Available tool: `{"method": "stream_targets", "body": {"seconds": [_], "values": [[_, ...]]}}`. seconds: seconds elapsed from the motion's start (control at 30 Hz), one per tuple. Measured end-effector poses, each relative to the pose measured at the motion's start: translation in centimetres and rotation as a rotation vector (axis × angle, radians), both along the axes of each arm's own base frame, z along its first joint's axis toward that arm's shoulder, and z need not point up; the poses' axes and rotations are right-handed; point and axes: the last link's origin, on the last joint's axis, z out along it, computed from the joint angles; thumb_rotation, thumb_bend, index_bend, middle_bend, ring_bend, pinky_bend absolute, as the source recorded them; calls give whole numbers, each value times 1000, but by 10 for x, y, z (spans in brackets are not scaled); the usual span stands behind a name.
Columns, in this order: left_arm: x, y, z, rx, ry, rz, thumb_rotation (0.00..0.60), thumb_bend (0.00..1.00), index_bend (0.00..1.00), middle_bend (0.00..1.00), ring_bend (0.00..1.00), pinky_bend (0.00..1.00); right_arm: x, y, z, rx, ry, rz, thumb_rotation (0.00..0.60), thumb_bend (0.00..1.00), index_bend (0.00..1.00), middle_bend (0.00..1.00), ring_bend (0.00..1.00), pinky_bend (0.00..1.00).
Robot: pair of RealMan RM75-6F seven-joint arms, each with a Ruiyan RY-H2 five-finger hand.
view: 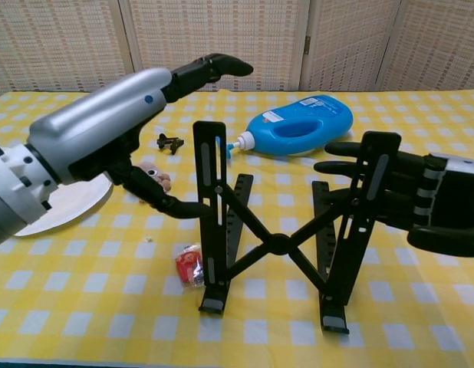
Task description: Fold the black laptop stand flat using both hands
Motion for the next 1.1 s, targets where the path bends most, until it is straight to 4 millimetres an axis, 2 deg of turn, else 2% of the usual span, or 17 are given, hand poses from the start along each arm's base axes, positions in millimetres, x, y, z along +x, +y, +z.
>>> {"method": "stream_targets", "body": {"seconds": [0.53, 1.1], "values": [[-13, -6, 20, 36, -21, 9, 600, 136, 0, 0, 0, 0, -6, 12, -16, 147, -94, -107, 600, 329, 0, 9, 97, 15], [-14, -6, 20, 46, -12, 17, 600, 136, 0, 0, 0, 0, -21, 19, -29, 323, -163, -216, 600, 328, 0, 9, 97, 15]]}}
